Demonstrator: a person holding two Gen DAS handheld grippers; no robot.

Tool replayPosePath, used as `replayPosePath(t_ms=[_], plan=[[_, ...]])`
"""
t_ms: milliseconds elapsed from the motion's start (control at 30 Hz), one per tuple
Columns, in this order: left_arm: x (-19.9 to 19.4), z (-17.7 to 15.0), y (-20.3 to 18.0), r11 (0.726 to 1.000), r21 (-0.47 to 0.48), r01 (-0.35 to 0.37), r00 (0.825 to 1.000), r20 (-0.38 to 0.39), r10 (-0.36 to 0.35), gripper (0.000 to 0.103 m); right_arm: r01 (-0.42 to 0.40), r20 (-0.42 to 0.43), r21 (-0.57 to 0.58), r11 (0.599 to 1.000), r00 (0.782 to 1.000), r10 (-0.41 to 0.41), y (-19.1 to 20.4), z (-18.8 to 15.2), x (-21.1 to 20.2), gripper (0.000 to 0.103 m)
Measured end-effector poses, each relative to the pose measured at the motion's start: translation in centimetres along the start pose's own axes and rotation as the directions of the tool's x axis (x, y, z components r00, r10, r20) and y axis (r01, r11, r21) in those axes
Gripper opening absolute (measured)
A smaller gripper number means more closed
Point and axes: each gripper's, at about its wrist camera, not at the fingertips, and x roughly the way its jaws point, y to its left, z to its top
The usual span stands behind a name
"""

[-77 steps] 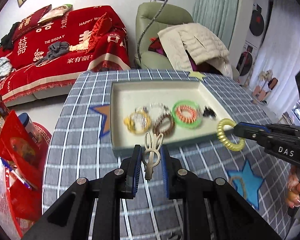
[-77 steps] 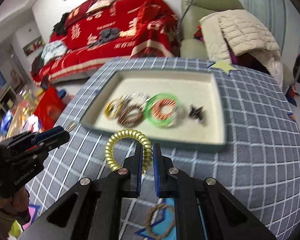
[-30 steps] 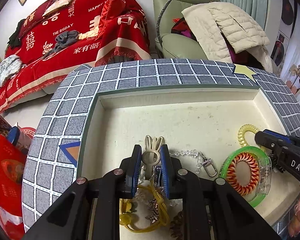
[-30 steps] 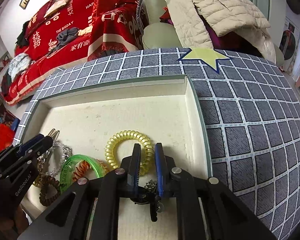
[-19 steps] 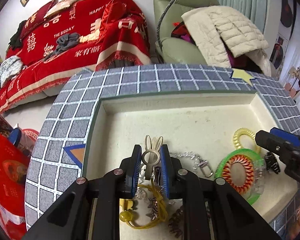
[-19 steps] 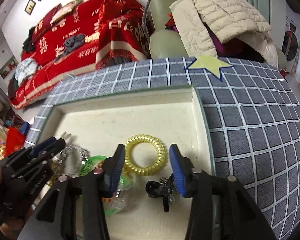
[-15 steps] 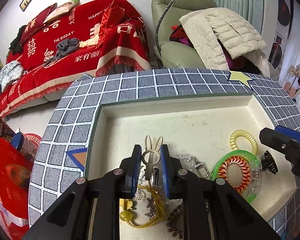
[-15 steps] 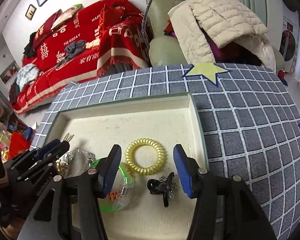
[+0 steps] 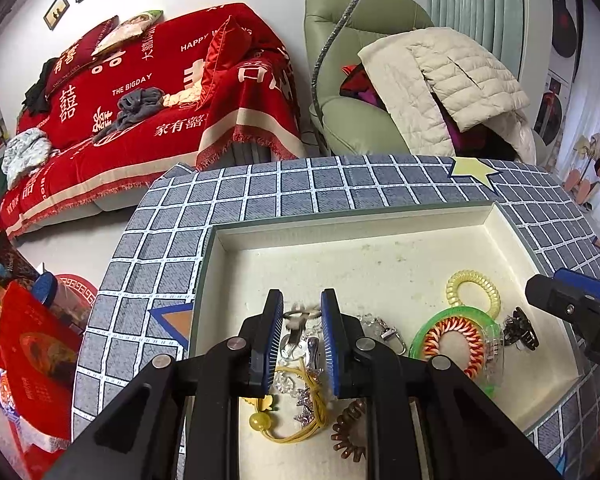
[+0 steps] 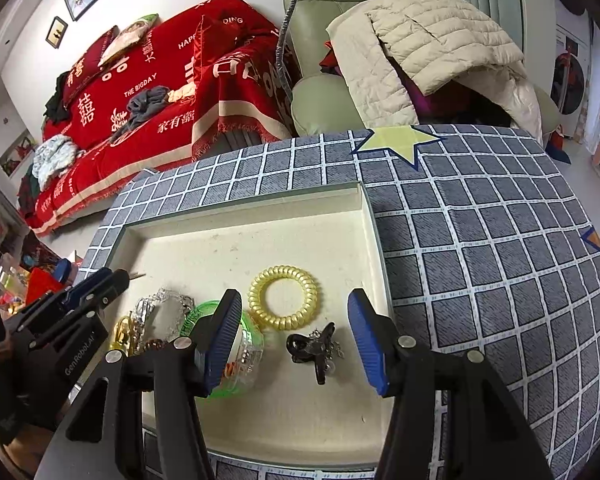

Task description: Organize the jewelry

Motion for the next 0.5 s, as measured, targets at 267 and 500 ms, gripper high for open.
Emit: replayPosePath(t_ms=[267, 500], plan=[[-1.2, -0.2, 0.5, 0.999, -0.014, -0.051, 0.997, 0.054, 0.051, 0.103, 0.005, -0.001, -0.008, 1.000, 1.000, -0.005, -0.2, -0.1, 0.0, 0.059], [-2.1, -0.2, 0.7, 0.999, -0.003, -0.041, 0.998, 0.051, 0.041, 0.103, 0.035, 0.017, -0.039, 0.999, 0.999, -0.034, 0.4, -0.4, -0.3, 0.081]])
